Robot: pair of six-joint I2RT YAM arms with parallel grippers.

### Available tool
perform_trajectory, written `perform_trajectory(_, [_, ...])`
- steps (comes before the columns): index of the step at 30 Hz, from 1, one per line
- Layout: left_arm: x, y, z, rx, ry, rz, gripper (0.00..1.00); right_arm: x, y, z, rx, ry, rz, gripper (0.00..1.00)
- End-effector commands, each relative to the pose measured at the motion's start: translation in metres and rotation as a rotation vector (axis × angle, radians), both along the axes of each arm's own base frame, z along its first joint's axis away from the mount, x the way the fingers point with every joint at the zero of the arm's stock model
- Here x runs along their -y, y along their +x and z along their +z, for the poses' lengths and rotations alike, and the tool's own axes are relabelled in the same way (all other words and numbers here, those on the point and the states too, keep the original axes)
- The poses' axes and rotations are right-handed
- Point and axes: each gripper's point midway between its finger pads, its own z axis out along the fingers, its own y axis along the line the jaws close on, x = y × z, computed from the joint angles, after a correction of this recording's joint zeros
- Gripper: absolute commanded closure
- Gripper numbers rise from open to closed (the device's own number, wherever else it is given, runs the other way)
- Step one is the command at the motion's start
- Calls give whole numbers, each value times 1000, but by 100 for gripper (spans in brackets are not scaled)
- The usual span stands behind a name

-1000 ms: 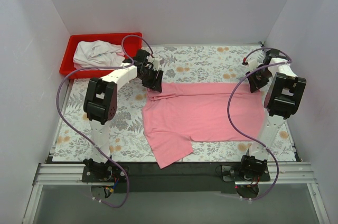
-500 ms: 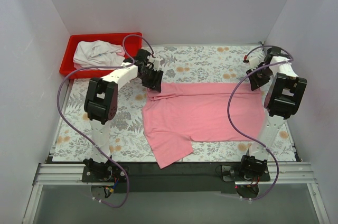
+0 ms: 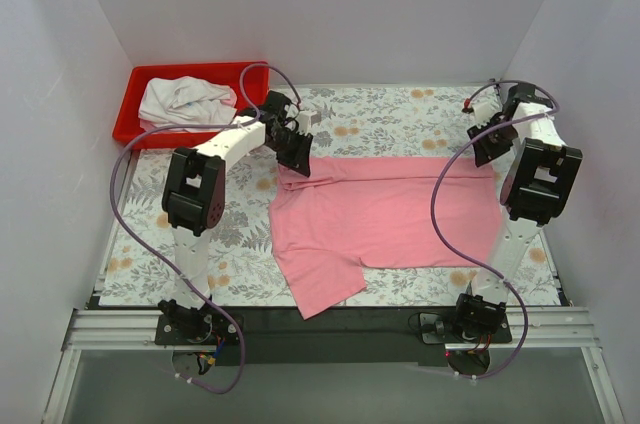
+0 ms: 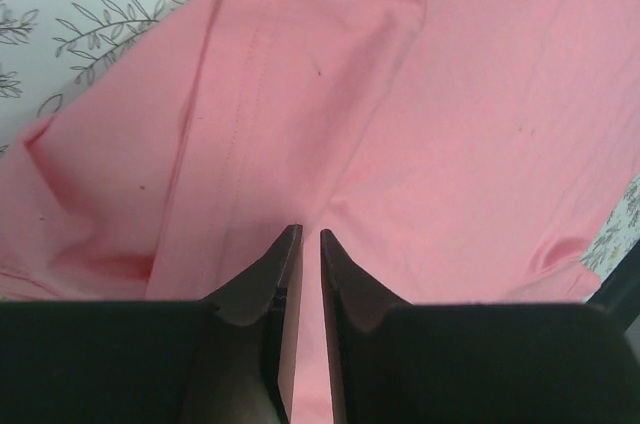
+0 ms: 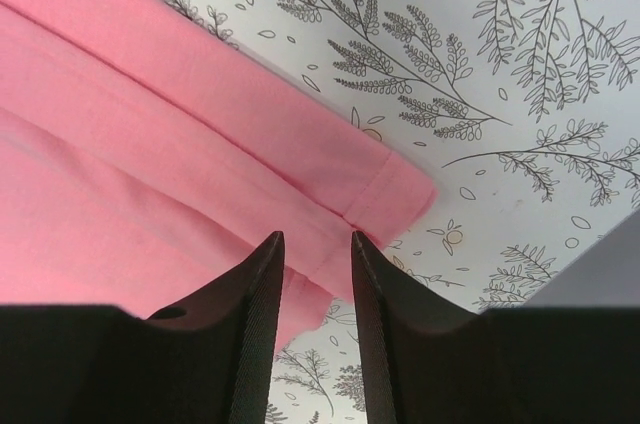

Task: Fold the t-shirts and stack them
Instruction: Fold the tshirt

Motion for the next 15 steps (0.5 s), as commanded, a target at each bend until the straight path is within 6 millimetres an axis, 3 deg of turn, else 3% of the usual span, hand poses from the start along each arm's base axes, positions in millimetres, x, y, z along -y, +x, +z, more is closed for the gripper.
perform_trajectory(1, [8, -6, 29, 41, -50, -29, 86, -15, 10, 47, 88, 74, 13, 60])
perform_trajectory(4, [0, 0, 41, 112, -34, 2, 76, -50, 10, 68, 119, 169, 40, 60])
perform_trajectory(7, [-19, 10, 50, 121, -34, 78, 71, -104, 14, 87, 137, 275, 89, 63])
perform_trajectory(11, [-49, 16, 61, 67, -113, 245, 70, -190, 33, 119, 172, 417, 166, 66])
perform_trajectory(12, [-61, 11, 53, 33, -121, 287, 70, -217, 38, 118, 165, 460, 197, 67])
perform_trajectory(13, [-64, 10, 62, 50, -144, 303, 70, -232, 41, 120, 164, 485, 205, 67])
perform_trajectory(14, [-65, 12, 64, 62, -156, 311, 70, -262, 41, 111, 121, 518, 213, 68])
perform_trajectory(15, [-67, 7, 58, 42, -155, 327, 70, -279, 51, 123, 161, 539, 237, 68])
